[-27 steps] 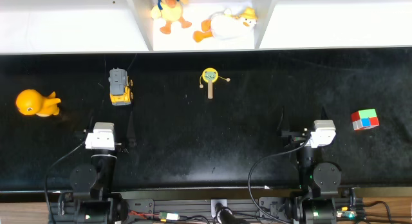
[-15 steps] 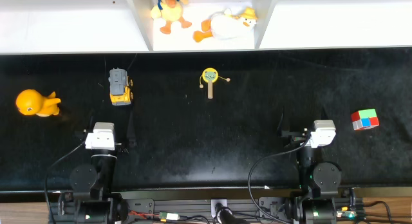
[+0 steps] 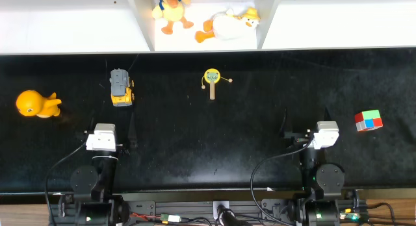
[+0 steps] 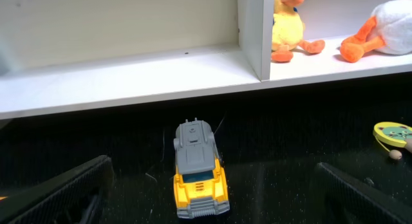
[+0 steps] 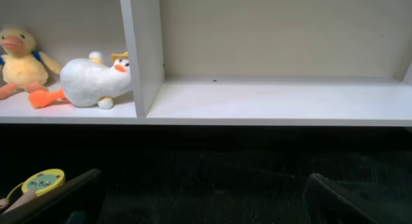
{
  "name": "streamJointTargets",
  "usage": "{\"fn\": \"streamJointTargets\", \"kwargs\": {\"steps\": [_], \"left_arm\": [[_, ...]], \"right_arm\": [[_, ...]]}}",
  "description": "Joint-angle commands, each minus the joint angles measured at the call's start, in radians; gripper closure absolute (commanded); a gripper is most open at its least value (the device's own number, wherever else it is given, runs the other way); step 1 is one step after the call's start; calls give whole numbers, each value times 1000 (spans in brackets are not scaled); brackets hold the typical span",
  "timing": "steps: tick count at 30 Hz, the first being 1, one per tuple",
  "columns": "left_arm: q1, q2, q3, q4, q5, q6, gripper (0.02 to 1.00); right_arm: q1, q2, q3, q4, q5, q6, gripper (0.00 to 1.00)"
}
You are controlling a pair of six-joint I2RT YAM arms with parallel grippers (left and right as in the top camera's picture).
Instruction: Store Toys
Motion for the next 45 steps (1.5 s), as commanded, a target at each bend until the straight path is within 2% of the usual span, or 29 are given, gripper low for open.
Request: {"fn": "streamJointTargets", "kwargs": {"steps": [1, 25, 34, 37, 41, 45], "left_arm": [[-3, -13, -1, -3, 13, 15, 20], [-2, -7, 0, -5, 5, 14, 20], [3, 266, 305, -275, 26, -111, 20], [19, 414, 467, -413, 45, -93, 23], [92, 581, 635, -536, 146, 85, 23], [269, 719, 749, -622, 326, 254, 23]], "right_arm": [[-5, -8, -14, 3, -6, 0, 5], [-5, -8, -14, 3, -7, 0, 5], [-5, -8, -14, 3, -7, 0, 5], [-5, -8, -14, 3, -7, 0, 5], [-5, -8, -14, 3, -7, 0, 3], [-5, -8, -14, 3, -7, 0, 3]]}}
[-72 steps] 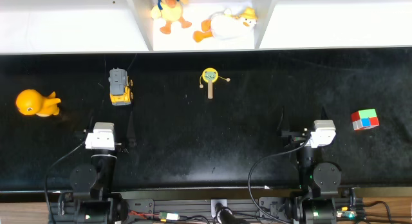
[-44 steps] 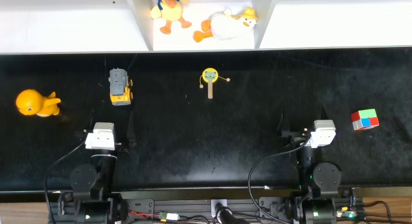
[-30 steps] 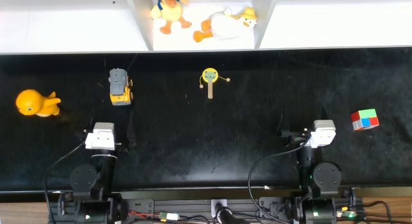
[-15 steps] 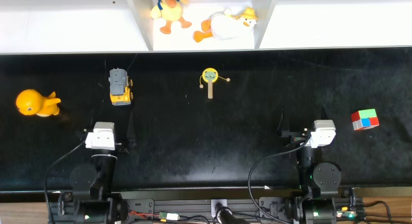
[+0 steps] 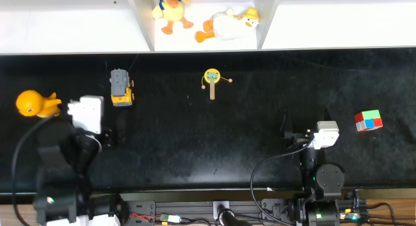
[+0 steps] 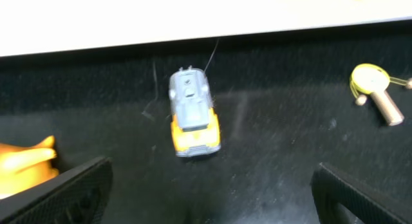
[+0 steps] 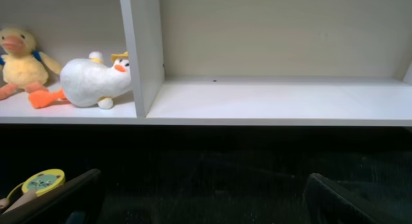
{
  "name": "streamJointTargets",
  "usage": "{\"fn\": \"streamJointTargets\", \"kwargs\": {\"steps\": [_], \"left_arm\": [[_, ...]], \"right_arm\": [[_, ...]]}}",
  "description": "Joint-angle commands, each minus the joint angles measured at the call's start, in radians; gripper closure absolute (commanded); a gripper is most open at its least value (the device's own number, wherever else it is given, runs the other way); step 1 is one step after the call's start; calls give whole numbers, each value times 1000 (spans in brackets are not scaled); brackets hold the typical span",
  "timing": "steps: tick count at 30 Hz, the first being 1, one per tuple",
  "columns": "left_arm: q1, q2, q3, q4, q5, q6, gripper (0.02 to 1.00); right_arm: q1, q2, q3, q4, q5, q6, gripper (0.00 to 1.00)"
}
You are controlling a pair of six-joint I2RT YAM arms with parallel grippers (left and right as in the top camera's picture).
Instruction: Store Toys
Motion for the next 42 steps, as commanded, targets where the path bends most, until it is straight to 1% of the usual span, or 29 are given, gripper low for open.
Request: {"fn": "streamJointTargets", "kwargs": {"steps": [1, 3, 4, 10, 15, 19, 21, 23, 30, 35, 42], "left_arm": [[184, 136, 115, -61, 254, 239, 23], [281, 202, 147, -82, 357, 324, 23], [322, 229, 158, -93, 388, 356, 23], [533, 321, 202, -179, 488, 522, 23], [712, 320, 202, -214, 497, 663, 20], [877, 319, 202, -220, 485, 669, 20], [923, 331, 202, -212, 471, 670, 20], [938, 356, 202, -185, 466, 670, 20], [928, 516, 202, -2, 449, 669, 20], [924, 627, 203, 92, 494, 653, 20], [864, 741, 203, 185, 490, 642, 20]], "right_arm": [[-5, -8, -14, 4, -7, 0, 7], [-5, -8, -14, 4, -7, 0, 5], [-5, -8, -14, 4, -7, 0, 5], [-5, -8, -14, 4, -7, 0, 5], [-5, -8, -14, 4, -7, 0, 5], [-5, -8, -14, 4, -7, 0, 5], [-5, -8, -14, 4, -7, 0, 5], [-5, -8, -14, 4, -7, 0, 7], [-5, -8, -14, 4, -7, 0, 5], [-5, -8, -14, 4, -7, 0, 5], [-5, -8, -14, 4, -7, -1, 7]]}}
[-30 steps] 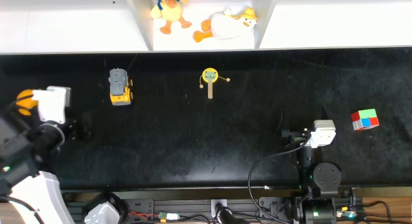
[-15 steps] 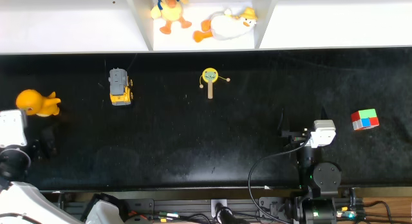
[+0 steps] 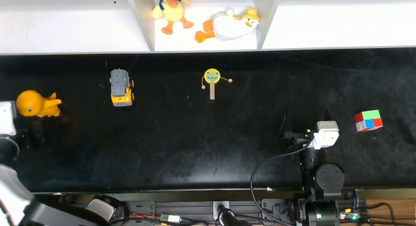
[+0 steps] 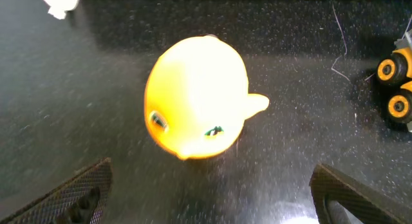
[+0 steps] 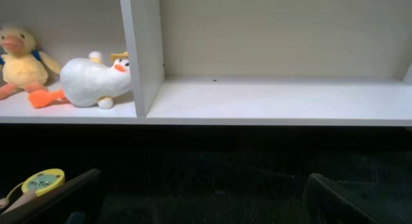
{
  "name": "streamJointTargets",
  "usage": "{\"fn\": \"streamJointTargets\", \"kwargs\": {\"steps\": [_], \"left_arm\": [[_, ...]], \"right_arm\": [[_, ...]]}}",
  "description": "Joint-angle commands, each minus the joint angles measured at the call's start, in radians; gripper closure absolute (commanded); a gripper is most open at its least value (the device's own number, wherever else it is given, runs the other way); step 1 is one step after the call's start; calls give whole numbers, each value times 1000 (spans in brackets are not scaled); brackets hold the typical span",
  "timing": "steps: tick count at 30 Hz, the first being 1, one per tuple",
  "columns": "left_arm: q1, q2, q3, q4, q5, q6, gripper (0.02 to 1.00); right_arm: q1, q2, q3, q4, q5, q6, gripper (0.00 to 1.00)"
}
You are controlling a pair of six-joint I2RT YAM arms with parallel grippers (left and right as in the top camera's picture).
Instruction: Store Toys
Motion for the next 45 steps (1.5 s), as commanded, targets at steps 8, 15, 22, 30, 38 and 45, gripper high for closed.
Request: {"fn": "streamJointTargets", "kwargs": {"steps": [8, 15, 22, 30, 38, 45], "left_arm": [[-79, 90, 22, 171, -61, -88, 20], [-85, 124, 22, 193, -51, -88, 20], [-108, 161, 22, 225, -51, -88, 49], [-108, 161, 22, 247, -48, -114, 794], [-108, 77, 22, 191, 36, -147, 941], [-111, -141, 22, 137, 34, -356, 952]], "right_arm": [[-5, -8, -14, 3, -7, 1, 7], [-5, -8, -14, 3, -7, 1, 5], [-5, -8, -14, 3, -7, 1, 5], [-5, -8, -14, 3, -7, 1, 5], [-5, -8, -14, 3, -7, 1, 5], [-5, -8, -14, 3, -7, 1, 5]]}}
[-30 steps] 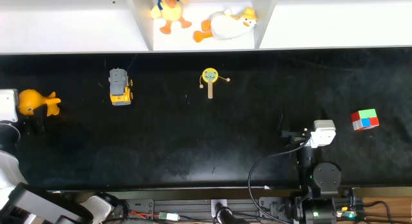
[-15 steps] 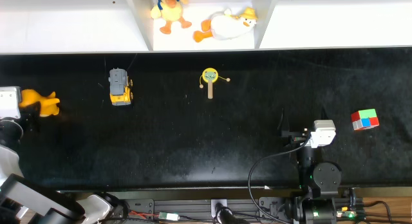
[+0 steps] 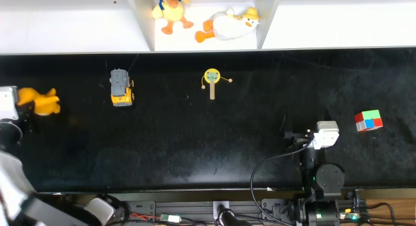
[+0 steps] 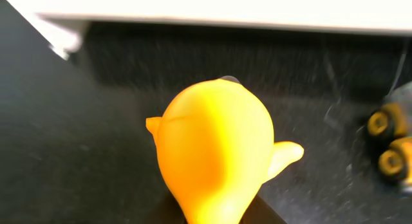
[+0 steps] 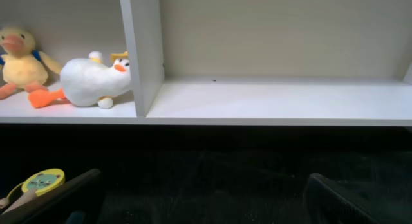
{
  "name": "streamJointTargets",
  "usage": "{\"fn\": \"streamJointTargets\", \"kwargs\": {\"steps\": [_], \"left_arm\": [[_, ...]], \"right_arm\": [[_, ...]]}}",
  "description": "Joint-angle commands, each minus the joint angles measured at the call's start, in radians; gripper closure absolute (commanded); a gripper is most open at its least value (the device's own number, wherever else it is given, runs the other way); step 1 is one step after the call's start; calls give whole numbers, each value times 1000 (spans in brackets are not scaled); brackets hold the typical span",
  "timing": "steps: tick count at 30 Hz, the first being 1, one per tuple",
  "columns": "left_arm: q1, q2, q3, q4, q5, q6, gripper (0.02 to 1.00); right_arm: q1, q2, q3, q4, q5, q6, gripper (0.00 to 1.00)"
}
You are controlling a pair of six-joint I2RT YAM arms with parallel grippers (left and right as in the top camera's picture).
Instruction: Store Toys
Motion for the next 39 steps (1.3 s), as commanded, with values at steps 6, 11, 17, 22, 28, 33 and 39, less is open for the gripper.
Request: {"fn": "streamJointTargets", "kwargs": {"steps": [6, 11, 17, 22, 28, 33, 39], "left_arm": [[-68, -230, 22, -61, -75, -283, 923], [-169, -237, 22, -40, -216, -376, 912], [-319, -137, 46, 35, -368, -463, 897], [-435, 14, 204, -11, -481, -479, 901], [-488, 193, 469, -130, -563, -480, 890], [-489, 314, 641, -197, -563, -497, 899], [-489, 390, 697, -185, -566, -498, 895]], "right_arm": [[-5, -8, -14, 4, -6, 0, 7], [-5, -8, -14, 4, -7, 0, 5], [-5, -8, -14, 4, -7, 0, 5], [-5, -8, -14, 3, -7, 0, 7], [-5, -8, -14, 4, -7, 0, 7], [-5, -8, -14, 4, -7, 0, 3], [-5, -8, -14, 4, -7, 0, 5]]}}
